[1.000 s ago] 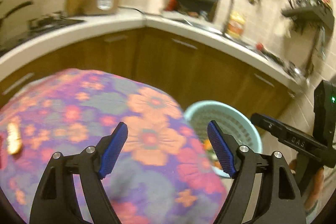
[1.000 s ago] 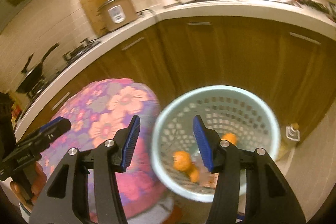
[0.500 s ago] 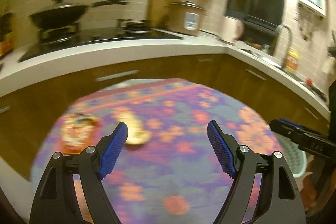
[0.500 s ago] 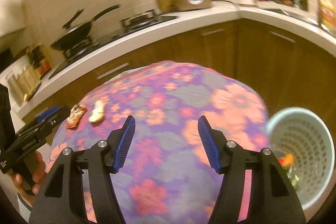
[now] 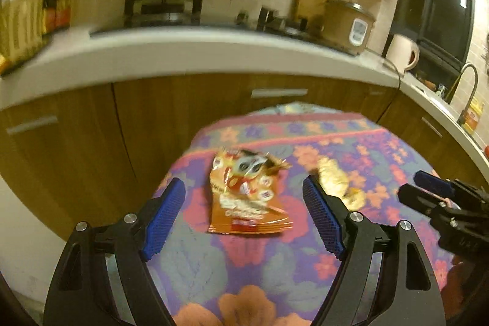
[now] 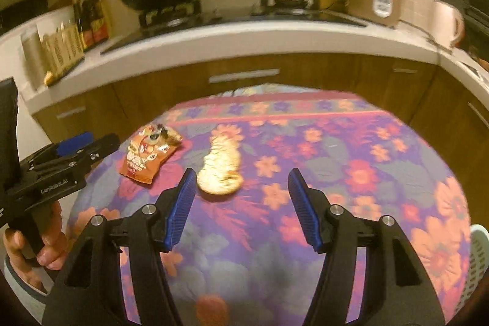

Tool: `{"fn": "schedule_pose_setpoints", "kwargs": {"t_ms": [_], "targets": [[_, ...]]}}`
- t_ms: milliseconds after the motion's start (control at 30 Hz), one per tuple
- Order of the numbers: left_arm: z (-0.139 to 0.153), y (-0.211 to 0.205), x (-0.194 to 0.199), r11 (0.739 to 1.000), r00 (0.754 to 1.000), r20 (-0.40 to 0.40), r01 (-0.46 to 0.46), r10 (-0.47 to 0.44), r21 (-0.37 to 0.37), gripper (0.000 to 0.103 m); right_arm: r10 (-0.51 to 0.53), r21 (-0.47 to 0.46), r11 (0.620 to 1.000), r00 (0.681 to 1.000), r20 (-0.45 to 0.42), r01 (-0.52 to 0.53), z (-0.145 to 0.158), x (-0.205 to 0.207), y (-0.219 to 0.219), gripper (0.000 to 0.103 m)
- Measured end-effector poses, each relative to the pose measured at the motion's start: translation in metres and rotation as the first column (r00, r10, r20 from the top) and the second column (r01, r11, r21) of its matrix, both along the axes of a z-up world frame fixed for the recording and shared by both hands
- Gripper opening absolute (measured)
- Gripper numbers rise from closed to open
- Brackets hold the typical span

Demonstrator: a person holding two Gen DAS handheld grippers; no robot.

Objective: Collect trash
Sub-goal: 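Move both open tools back to the snack wrapper and bread piece, then grasp the orange snack wrapper with the left tool while the right tool grasps the bread piece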

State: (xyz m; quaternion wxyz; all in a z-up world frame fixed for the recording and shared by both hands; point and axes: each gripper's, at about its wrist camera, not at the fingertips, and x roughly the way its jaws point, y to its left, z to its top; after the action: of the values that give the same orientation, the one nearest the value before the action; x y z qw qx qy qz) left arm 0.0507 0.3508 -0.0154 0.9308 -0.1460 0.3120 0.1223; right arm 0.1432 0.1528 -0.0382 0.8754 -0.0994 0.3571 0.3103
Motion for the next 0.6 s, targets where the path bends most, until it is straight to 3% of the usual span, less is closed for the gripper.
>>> {"fn": "schedule_pose_setpoints", "kwargs": {"t_ms": [200, 333, 500, 600], "targets": [[-0.031, 0.022, 0.033, 0.998, 0.99, -0.14, -0.008, 0.0, -0.057, 0.077, -0.025, -0.019, 1.0, 0.996, -0.09, 0.023, -0.028, 0.032, 0.022, 0.058], [-0.037, 0.021, 0.044, 0.997, 0.983, -0.178, 0.025, -0.038, -0.077, 0.077, -0.032, -0.052, 0.998, 0.99, -0.135, 0.026, -0.043, 0.043, 0.027, 0.058], [-0.04, 0.014, 0.05, 0.998, 0.977, -0.209, 0.036, -0.045, -0.048, 0.077, -0.015, -0.106, 0.994, 0.989, -0.144, -0.001, -0.05, 0.046, 0.042, 0.058], [-0.04, 0.01, 0.055, 0.999, 0.976, -0.217, 0.032, -0.037, -0.03, 0.07, -0.006, -0.137, 0.99, 0.991, -0.134, -0.013, -0.052, 0.044, 0.05, 0.057]]}}
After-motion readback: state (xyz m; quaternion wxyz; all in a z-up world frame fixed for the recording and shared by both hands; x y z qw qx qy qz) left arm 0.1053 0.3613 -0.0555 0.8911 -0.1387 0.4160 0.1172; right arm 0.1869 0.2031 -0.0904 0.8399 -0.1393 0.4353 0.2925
